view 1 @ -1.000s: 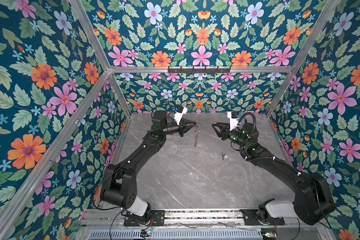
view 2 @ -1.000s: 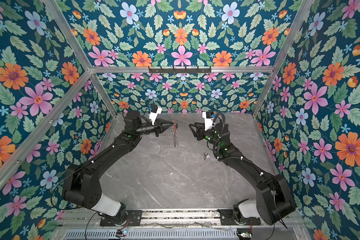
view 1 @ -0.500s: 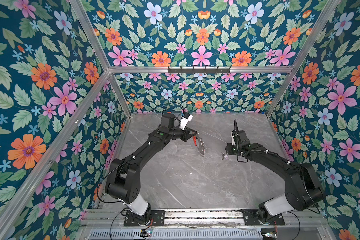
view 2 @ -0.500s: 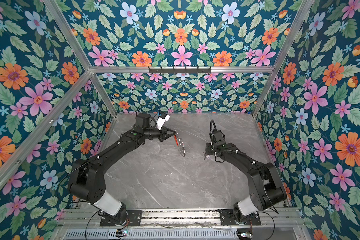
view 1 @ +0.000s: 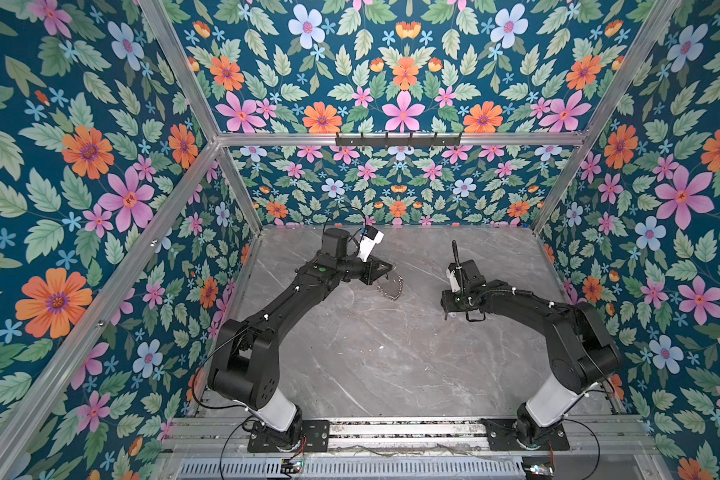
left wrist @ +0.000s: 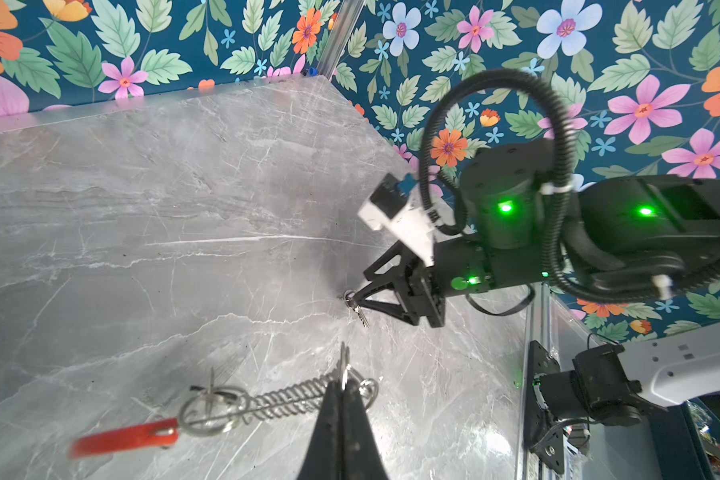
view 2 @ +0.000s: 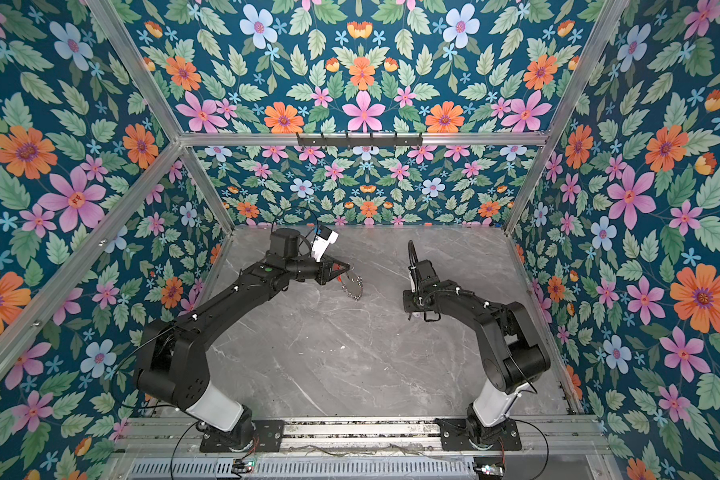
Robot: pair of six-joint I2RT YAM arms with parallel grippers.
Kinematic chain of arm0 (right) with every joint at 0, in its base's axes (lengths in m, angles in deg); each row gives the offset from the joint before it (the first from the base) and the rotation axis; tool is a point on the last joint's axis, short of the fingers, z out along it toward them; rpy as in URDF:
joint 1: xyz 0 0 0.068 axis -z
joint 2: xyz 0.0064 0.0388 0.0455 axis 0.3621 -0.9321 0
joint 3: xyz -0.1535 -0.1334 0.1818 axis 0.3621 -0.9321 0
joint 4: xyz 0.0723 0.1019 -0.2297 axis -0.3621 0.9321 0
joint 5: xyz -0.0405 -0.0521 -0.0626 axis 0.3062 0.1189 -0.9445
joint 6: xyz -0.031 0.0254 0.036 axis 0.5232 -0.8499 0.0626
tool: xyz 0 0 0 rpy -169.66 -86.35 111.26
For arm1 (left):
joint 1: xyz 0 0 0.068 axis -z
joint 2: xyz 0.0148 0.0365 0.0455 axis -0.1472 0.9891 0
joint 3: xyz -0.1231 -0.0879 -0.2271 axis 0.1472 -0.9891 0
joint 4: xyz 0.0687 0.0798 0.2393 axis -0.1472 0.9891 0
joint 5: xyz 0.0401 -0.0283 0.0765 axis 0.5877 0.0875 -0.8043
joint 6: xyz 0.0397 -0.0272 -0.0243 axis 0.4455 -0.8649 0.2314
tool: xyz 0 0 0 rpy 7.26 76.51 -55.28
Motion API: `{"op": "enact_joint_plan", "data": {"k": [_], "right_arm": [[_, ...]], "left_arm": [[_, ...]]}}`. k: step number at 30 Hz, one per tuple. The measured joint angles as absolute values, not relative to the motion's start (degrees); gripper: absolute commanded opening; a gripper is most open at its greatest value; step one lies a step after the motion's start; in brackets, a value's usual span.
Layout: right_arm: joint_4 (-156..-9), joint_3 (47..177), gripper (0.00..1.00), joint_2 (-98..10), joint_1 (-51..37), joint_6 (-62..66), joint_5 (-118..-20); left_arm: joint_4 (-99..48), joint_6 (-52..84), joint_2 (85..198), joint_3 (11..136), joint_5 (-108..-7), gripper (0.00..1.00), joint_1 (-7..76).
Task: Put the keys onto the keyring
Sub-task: 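Release the keyring with the right gripper, moving it over the key, while left holds, then lower the right gripper and grasp the lilac-tagged key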
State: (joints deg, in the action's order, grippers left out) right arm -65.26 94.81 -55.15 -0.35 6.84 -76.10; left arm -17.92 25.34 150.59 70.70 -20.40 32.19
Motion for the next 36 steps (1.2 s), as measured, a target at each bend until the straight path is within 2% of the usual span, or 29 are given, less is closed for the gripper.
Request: {"op": "enact_joint_plan", "data": {"k": [7, 11, 26, 32, 36], "right_arm": [[-65.1, 95.7, 0.59, -56.4, 2.4, 4.1, -74.2], [-65.2, 94.6, 0.61, -56.4, 5.9, 0.2, -71.5], [-73.9, 88.1, 0.61, -55.2, 6.1, -7.9, -58.4], [-74.0, 87.4, 0.59, -53.6, 4.6, -10.3, -57.0], [-72.6, 87.5, 0.54, -50.3, 4.4, -10.5, -60.4]], "left_arm": [[-17.6, 25.3, 151.4, 71.9, -19.6, 0.00, 32.2], [-17.5, 25.3, 151.5, 72.1, -19.1, 0.00, 32.2], [-17.5, 25.3, 151.7, 72.1, -17.8, 0.00, 32.5], [-17.5, 25.3, 151.4, 72.1, -17.6, 0.00, 32.7], [-17.5, 25.3, 150.7, 71.8, -17.7, 0.00, 32.8]]}}
